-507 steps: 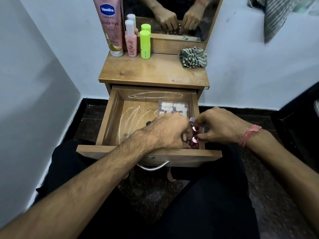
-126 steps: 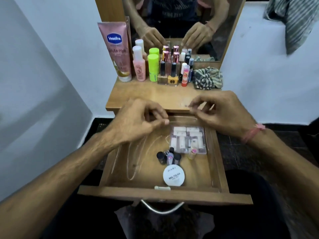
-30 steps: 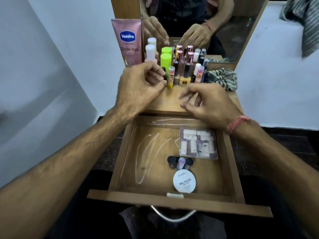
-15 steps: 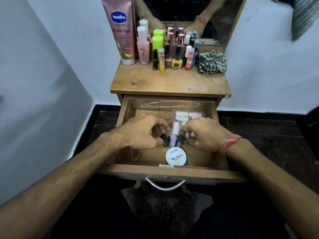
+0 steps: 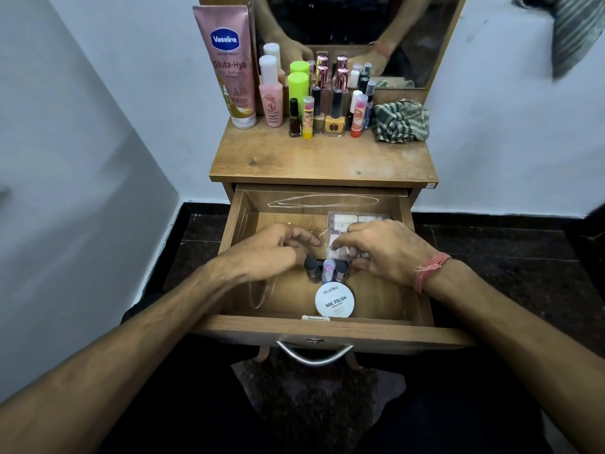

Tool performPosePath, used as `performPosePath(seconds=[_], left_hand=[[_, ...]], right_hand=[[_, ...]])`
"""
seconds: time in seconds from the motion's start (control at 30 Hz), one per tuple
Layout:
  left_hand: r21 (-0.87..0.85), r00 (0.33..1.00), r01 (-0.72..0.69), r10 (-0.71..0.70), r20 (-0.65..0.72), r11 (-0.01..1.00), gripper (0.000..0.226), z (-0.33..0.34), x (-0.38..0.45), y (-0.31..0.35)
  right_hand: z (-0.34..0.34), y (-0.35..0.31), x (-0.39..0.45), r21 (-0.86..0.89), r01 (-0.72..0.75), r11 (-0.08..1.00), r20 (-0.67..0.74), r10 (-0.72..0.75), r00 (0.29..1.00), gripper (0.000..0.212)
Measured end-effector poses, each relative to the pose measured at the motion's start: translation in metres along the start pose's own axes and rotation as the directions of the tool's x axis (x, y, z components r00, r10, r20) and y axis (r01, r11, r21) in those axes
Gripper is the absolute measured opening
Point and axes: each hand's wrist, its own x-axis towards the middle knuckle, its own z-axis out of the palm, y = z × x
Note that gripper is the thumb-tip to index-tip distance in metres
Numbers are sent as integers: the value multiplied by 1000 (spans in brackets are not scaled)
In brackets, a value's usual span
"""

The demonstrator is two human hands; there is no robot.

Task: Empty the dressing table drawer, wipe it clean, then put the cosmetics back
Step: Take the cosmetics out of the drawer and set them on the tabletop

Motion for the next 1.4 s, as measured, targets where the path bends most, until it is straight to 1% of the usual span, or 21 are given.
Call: performPosePath(seconds=[0.07, 0.13, 0.27, 0.33, 0.4, 0.53, 0.67, 0.73, 0.8, 0.87, 0.9, 0.93, 1.0, 1.07, 1.13, 1.2, 1.3, 1.4], left_hand=[[-111, 1000, 2, -4, -18, 994, 41, -2, 0, -3], [-219, 999, -6, -2, -38, 976, 40, -4, -2, -2], [-382, 997, -45, 20, -71, 923, 29, -3, 1, -2], [-440, 995, -68, 28, -97, 895, 26, -2, 4, 0], [-464, 988, -112, 50, -144, 879, 29, 0, 5, 6], [-493, 960, -230, 114, -254, 839, 28, -2, 6, 24], [-398, 917, -336, 201, -343, 854, 27, -8, 8, 36], [-359, 889, -373, 219, -402, 856, 31, -12, 8, 40], [-302, 846, -405, 229, -481, 863, 32, -20, 9, 46], [-224, 788, -437, 251, -562, 871, 30, -33, 14, 50], [-171, 751, -453, 271, -602, 875, 29, -41, 18, 52], [-117, 707, -460, 284, -648, 880, 29, -49, 24, 53], [-57, 625, -423, 246, -741, 904, 28, -67, 37, 53], [-31, 575, -360, 195, -795, 933, 27, -83, 50, 53], [-20, 555, -300, 157, -817, 954, 30, -93, 63, 52], [-15, 548, -261, 135, -826, 965, 30, -97, 73, 53], [-12, 560, -221, 116, -820, 975, 28, -100, 84, 51], [4, 559, -189, 111, -822, 982, 27, -101, 90, 50]], right_hand=[[0, 3, 1, 9, 16, 1000, 6, -16, 1000, 40], [3, 5, 1, 35, 28, 999, -2, -28, 1000, 38], [8, 6, 2, 106, 20, 994, -22, -18, 1000, 30], [7, 7, 4, 164, 1, 987, -30, 4, 1000, 24], [5, 11, 7, 246, -16, 969, -48, 28, 998, 19], [-2, 18, 11, 420, -51, 906, -95, 99, 991, 20], [-21, 15, 22, 547, -46, 836, -197, 182, 963, 18], [-33, 12, 33, 538, -50, 842, -241, 210, 947, 13], [-44, 7, 47, 502, -46, 864, -297, 222, 929, 11], [-54, -1, 61, 478, -35, 878, -374, 239, 896, 9], [-58, -4, 69, 488, -26, 873, -412, 256, 875, 11], [-61, -7, 77, 514, -22, 857, -434, 282, 855, 17], [-65, -12, 93, 579, -21, 815, -436, 331, 837, 32], [-64, -14, 109, 613, -22, 790, -416, 346, 841, 39], [-60, -16, 124, 614, -50, 787, -386, 355, 851, 44], [-54, -17, 133, 614, -95, 783, -363, 387, 847, 46], [-46, -15, 137, 665, -115, 737, -355, 448, 820, 39], [-45, -12, 135, 707, -88, 702, -349, 454, 820, 29]])
